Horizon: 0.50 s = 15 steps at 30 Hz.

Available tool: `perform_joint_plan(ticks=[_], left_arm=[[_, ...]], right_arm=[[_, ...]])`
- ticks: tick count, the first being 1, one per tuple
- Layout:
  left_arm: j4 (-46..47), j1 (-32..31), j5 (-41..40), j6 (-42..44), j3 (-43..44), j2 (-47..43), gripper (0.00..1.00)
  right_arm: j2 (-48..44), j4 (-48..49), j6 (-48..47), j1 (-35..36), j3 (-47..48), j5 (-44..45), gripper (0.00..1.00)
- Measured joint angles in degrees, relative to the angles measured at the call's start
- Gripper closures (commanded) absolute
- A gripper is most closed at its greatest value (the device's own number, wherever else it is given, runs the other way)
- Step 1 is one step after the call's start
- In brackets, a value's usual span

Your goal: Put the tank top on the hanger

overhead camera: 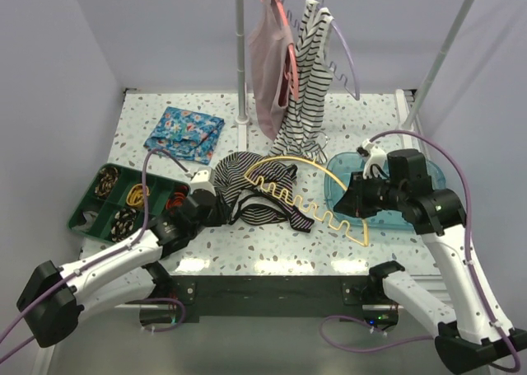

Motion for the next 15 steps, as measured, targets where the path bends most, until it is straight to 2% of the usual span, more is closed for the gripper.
perform_joint_plan(ticks=[10,13,15], left_arm=[[2.3,0.0,1.1,1.5,0.0,4.2,0.65],[3.4,0.0,1.5,2.2,0.0,4.4,0.71],[4.0,0.0,1.5,2.4,0.0,5.0,0.82]], right_arm=[[3.7,1.0,-0.3,7.2,1.9,5.7,1.00],[4.0,1.0,-0.8,7.4,3.6,6.5,1.00],[4.1,0.9,-1.1,7.4,4.6,6.5,1.00]])
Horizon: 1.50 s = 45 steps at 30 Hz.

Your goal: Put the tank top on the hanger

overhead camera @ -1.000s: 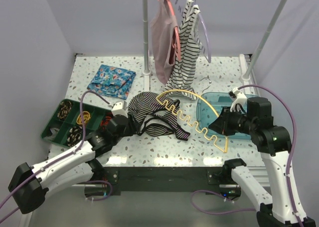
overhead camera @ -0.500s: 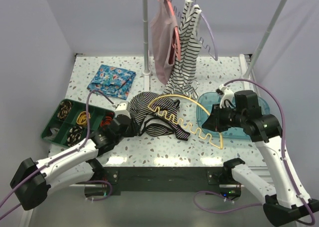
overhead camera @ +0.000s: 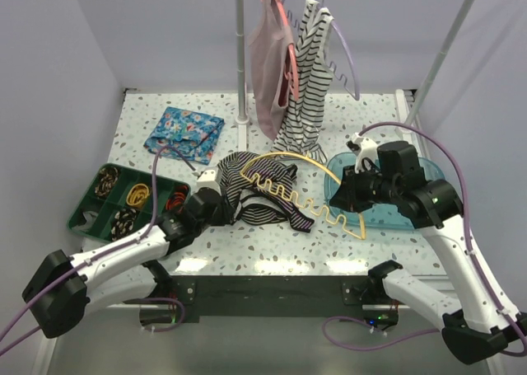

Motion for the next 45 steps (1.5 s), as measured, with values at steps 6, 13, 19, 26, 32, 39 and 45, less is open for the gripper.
perform_joint_plan(ticks=[6,13,19,26,32,39,45], left_arm=[[-1.9,0.4,-4.0,-0.4,2.8,3.8,1.00],[-4.4,1.6,-9.5,-0.6,9.3,5.3,1.00],[-6.0,2.4,-12.1,-0.7,13.3,6.6,1.00],[-7.6,2.6,-12.5,-0.5,15.1,6.6,1.00],[-8.1,2.7,-10.9,0.0,15.8,6.2,1.00],[-9.7,2.7,-10.1,1.4,18.5,3.9,1.00],[-11.9,2.7,-11.3,2.5,21.2,3.2,1.00]], right_arm=[[-0.6,-0.9,-0.4,0.2,0.4,-0.9,1.00],[-2.3,-1.3,-0.8,0.9,-1.2,-3.7,1.00],[-2.5,-0.5,-0.8,1.1,-3.0,-5.7,1.00],[-2.9,2.7,0.0,1.2,-7.3,-7.2,1.00],[-4.0,8.7,2.4,1.5,-10.7,-5.8,1.00],[-3.9,19.0,5.7,3.3,-16.2,-5.7,1.00],[-1.9,25.0,6.3,13.0,-17.6,0.1,1.00]])
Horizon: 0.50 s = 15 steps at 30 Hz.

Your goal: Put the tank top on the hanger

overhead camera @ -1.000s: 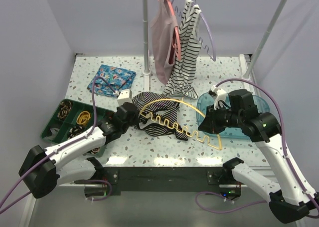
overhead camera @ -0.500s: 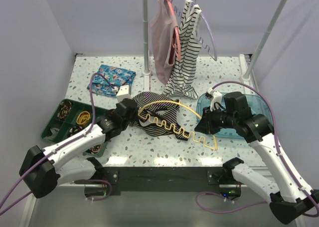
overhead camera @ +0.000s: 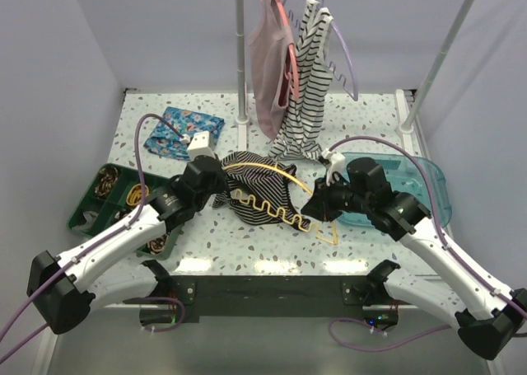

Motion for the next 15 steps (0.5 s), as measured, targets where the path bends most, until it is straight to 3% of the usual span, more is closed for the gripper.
perform_joint_plan(ticks=[9,15], left_arm=[[-4.2,0.1,-4.4,2.0,4.2,0.0,1.00],[-3.8,0.4,-0.7,5.7,4.7,-1.5,1.00]], right_arm=[[0.2,5.4,-1.1,5.4,-4.7,6.4,1.00],[-1.8,8.5,-3.2,5.5,-6.9,7.5,1.00]])
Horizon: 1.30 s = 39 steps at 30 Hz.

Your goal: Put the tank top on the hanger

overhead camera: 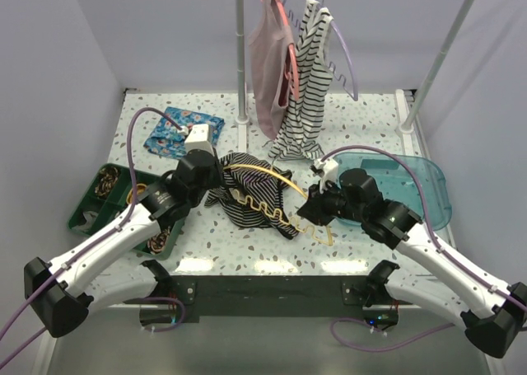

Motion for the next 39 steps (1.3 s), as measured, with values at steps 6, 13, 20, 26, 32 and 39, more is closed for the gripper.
perform_joint_plan(ticks=[6,13,20,26,32,39], left_arm=[[0.9,0.0,3.9,2.4,0.6,0.1,0.98],[0.7,0.0,4.2,3.6,2.1,0.2,0.97],[0.6,0.0,7.2,5.3,5.1,0.2,0.97],[-2.6,0.0,5.7,7.5,5.4,0.0,0.97],[-5.2,0.0,4.3,8.9,5.4,0.0,0.97],[-5.4,0.0,5.1,9.7,5.5,0.0,0.96]], right_arm=[[2.4,4.8,-1.7,0.2,-0.1,-0.1,1.00],[5.5,9.9,-3.5,3.7,-0.5,2.0,1.00],[5.3,14.1,-6.7,4.1,-2.0,9.0,1.00],[5.5,13.2,-9.5,4.2,-0.9,11.5,1.00],[4.6,11.2,-9.7,4.2,0.2,10.3,1.00],[3.7,12.1,-9.6,4.2,0.3,10.0,1.00]])
